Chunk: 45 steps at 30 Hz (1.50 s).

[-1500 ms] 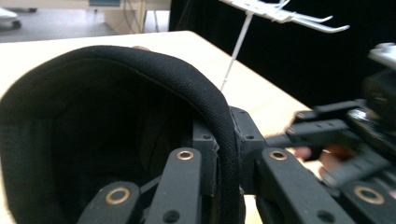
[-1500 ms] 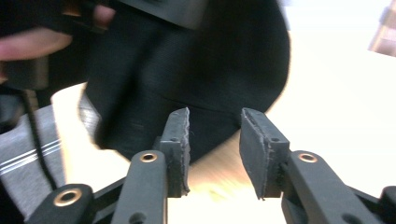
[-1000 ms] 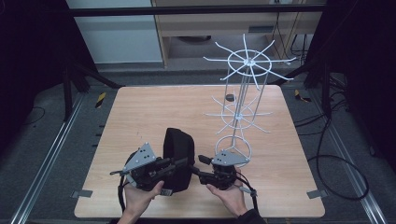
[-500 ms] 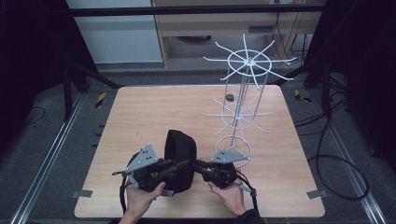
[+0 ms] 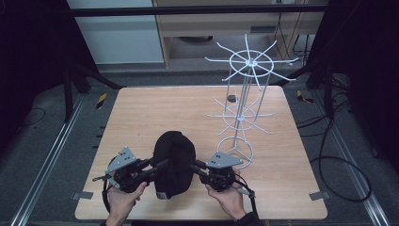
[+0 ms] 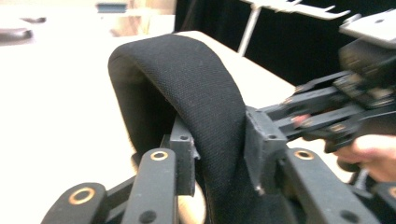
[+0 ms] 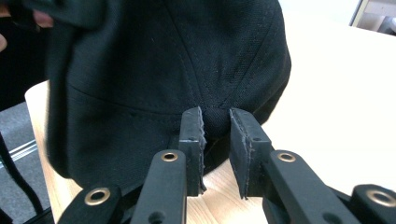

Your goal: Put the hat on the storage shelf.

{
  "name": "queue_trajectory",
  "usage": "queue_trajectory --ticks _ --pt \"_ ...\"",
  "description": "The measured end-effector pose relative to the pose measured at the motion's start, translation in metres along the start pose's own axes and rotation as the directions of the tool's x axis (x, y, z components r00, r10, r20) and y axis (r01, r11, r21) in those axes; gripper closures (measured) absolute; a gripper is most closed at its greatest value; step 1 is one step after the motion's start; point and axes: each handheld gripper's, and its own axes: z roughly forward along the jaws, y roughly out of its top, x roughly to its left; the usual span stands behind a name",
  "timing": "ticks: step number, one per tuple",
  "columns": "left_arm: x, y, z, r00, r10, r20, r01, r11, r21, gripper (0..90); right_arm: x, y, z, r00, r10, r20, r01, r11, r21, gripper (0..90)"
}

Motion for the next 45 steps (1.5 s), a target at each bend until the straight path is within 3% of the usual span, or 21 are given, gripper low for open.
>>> queue_trajectory --ticks 1,2,5,12,14,17,22,23,25,26,28,30,36,41,45 --pt "0.007 -0.005 -0.003 0.9992 -0.007 -0.04 0.008 1.0 0.006 59.4 0.004 0.004 0.004 1.0 -0.007 0.006 0.007 1.0 0.003 75.3" --pt "0.007 -0.005 -0.003 0.9992 -0.007 -0.04 0.008 1.0 0.006 58.0 0.004 0.004 0.004 1.0 -0.007 0.006 0.007 1.0 0.003 75.3" --pt "0.024 -0.016 -0.009 0.9933 -0.029 -0.112 0.032 0.9992 0.026 53.3 0.012 0.012 0.018 0.9995 -0.027 0.018 0.027 0.999 0.02 75.2" --pt "0.052 -0.032 -0.012 0.9738 -0.031 -0.225 0.047 0.9966 0.068 48.9 0.027 0.016 0.044 0.9978 -0.062 0.024 0.062 0.998 0.025 75.1" --pt "0.055 -0.033 -0.012 0.971 -0.029 -0.237 0.047 0.9963 0.072 48.2 0.031 0.017 0.05 0.9967 -0.077 0.026 0.076 0.997 0.025 74.9" --pt "0.068 -0.04 -0.011 0.9549 -0.022 -0.296 0.054 0.9934 0.101 47.4 0.034 0.019 0.057 0.9963 -0.084 0.016 0.084 0.996 0.009 77.9" --pt "0.078 -0.043 -0.011 0.9465 -0.04 -0.32 0.079 0.9909 0.109 45.9 0.034 0.022 0.056 0.9958 -0.09 0.02 0.09 0.996 -0.001 75.0" --pt "0.079 -0.043 -0.011 0.9397 -0.027 -0.341 0.07 0.991 0.114 44.8 0.033 0.021 0.055 0.9955 -0.092 0.021 0.092 0.996 0.0 74.6" --pt "0.081 -0.045 -0.01 0.9115 0.028 -0.41 0.038 0.9874 0.154 42.3 0.026 0.018 0.049 0.9957 -0.087 0.031 0.087 0.996 0.011 73.4" --pt "0.083 -0.046 -0.01 0.9061 0.031 -0.422 0.042 0.986 0.161 42.3 0.026 0.018 0.049 0.9957 -0.087 0.031 0.087 0.996 0.011 73.4" --pt "0.086 -0.047 -0.01 0.9098 0.008 -0.415 0.065 0.9848 0.161 42.5 0.022 0.015 0.045 0.9952 -0.089 0.041 0.088 0.996 0.021 72.9" --pt "0.087 -0.047 -0.011 0.9066 0.005 -0.422 0.069 0.9849 0.159 43.3 0.02 0.012 0.04 0.9951 -0.089 0.043 0.087 0.996 0.027 71.8" --pt "0.082 -0.037 -0.022 0.9069 -0.009 -0.421 0.055 0.9938 0.096 44.8 0.008 0.001 0.016 0.9921 -0.101 0.074 0.099 0.995 0.035 65.7" --pt "0.074 -0.022 -0.029 0.9196 -0.014 -0.393 0.037 0.9979 0.053 44.7 -0.008 -0.012 -0.008 0.9924 -0.072 0.099 0.069 0.997 0.033 61.4" --pt "0.066 -0.014 -0.024 0.932 -0.01 -0.362 0.033 0.9977 0.059 45.0 -0.022 -0.032 -0.028 0.9917 -0.038 0.123 0.032 0.998 0.051 59.2"
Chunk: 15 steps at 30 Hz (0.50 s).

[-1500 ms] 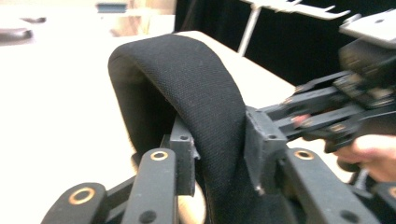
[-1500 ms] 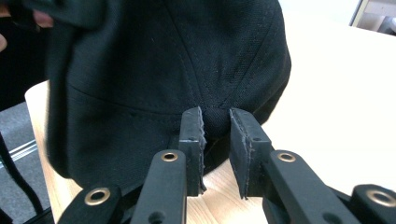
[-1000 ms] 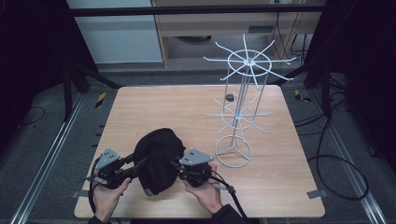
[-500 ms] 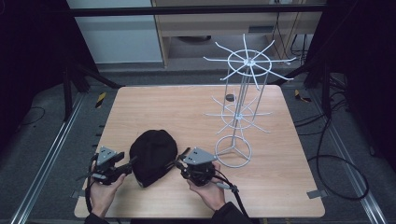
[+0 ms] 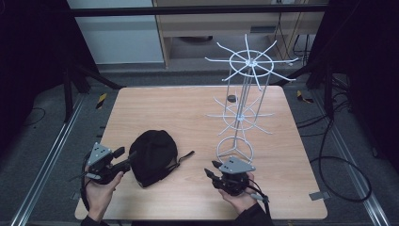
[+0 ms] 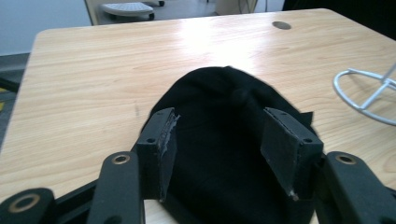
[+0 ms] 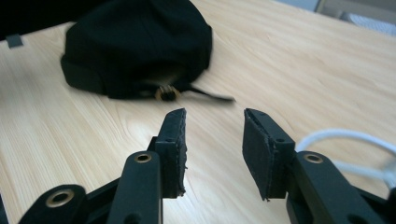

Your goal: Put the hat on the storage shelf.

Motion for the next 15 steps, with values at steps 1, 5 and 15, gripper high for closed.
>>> queue_trajectory --ticks 1,5,15 --pt "-0.002 0.001 0.002 1.0 -0.001 0.009 0.001 1.0 0.008 45.0 0.0 0.0 0.0 1.0 0.0 0.0 0.0 1.0 0.0 59.2" --pt "-0.01 0.005 0.012 0.9994 -0.012 0.033 0.011 0.9986 0.051 45.4 -0.012 -0.012 -0.014 0.9995 0.017 0.028 -0.017 1.0 0.001 55.9" --pt "-0.021 0.011 0.041 0.9999 -0.002 0.014 0.0 0.9898 0.142 46.3 -0.048 -0.037 -0.051 0.9873 0.083 0.136 -0.083 0.997 -0.004 53.4"
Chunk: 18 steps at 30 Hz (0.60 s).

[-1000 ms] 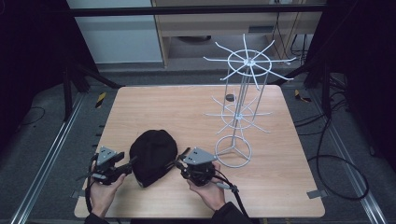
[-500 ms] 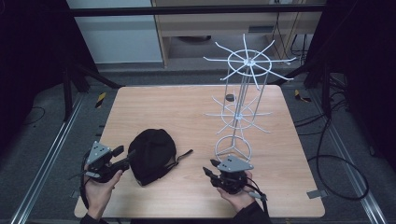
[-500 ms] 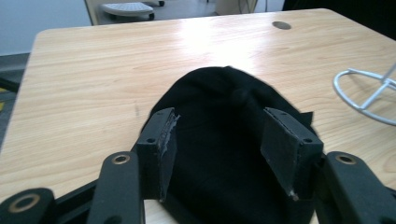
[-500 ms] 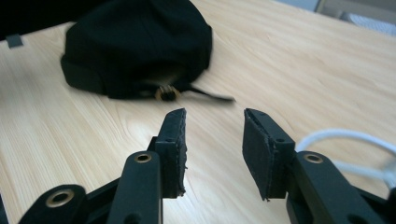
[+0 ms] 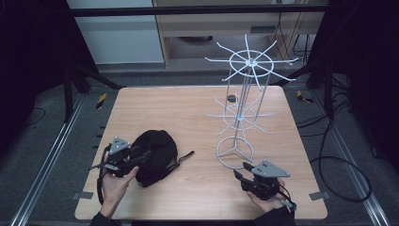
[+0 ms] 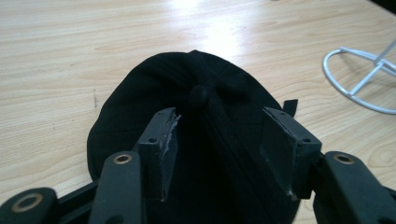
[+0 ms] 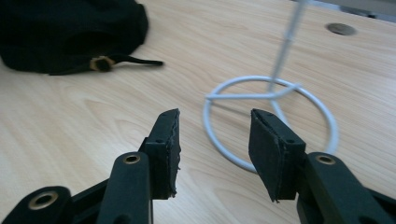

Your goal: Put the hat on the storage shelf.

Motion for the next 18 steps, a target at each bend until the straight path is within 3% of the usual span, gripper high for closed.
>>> queue_trajectory --ticks 3,9,15,17,18 --pt "0.001 0.0 0.008 0.9999 -0.013 0.002 0.013 0.9996 0.023 48.8 -0.014 -0.006 -0.007 0.9991 0.021 0.038 -0.021 1.0 0.004 53.1" --pt "0.001 0.004 0.022 0.9998 -0.018 0.0 0.018 0.9966 0.08 52.9 -0.028 -0.011 -0.009 0.9958 0.05 0.077 -0.051 0.998 0.021 52.9" --pt "0.002 0.007 0.031 0.999 -0.044 0.01 0.042 0.9922 0.118 67.4 -0.036 -0.013 -0.009 0.993 0.067 0.097 -0.07 0.997 0.031 52.9" --pt "0.004 0.006 0.031 0.9983 -0.058 0.01 0.056 0.9918 0.114 77.1 -0.04 -0.014 -0.008 0.9918 0.072 0.105 -0.076 0.997 0.032 53.1" --pt "0.005 0.005 0.031 0.9982 -0.06 0.01 0.058 0.9919 0.113 77.1 -0.04 -0.014 -0.008 0.9918 0.072 0.105 -0.076 0.997 0.032 53.1"
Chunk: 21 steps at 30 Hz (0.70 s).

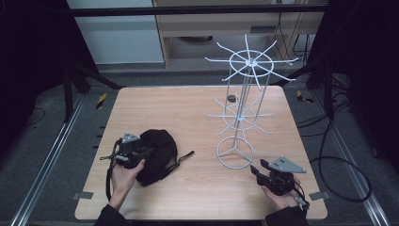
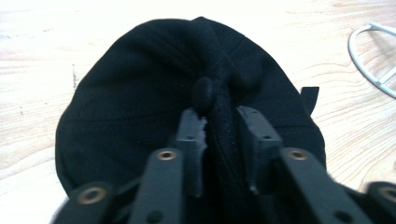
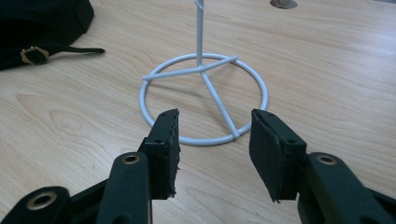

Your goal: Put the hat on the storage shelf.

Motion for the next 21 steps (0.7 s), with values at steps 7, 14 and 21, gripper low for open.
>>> queue_trajectory --ticks 7,14,21 --pt "0.002 -0.002 -0.013 0.9999 0.013 0.009 -0.013 0.997 -0.076 84.2 -0.006 -0.002 0.0 0.9998 0.014 0.012 -0.014 1.0 -0.001 53.2" --pt "-0.002 0.001 -0.035 0.998 0.05 0.038 -0.044 0.9871 -0.154 84.7 -0.011 -0.003 -0.001 0.9992 0.025 0.031 -0.024 1.0 -0.005 53.2" --pt "-0.008 0.008 -0.06 0.9923 0.09 0.084 -0.065 0.9607 -0.27 84.8 -0.016 -0.005 -0.001 0.998 0.034 0.052 -0.034 0.999 -0.01 53.1"
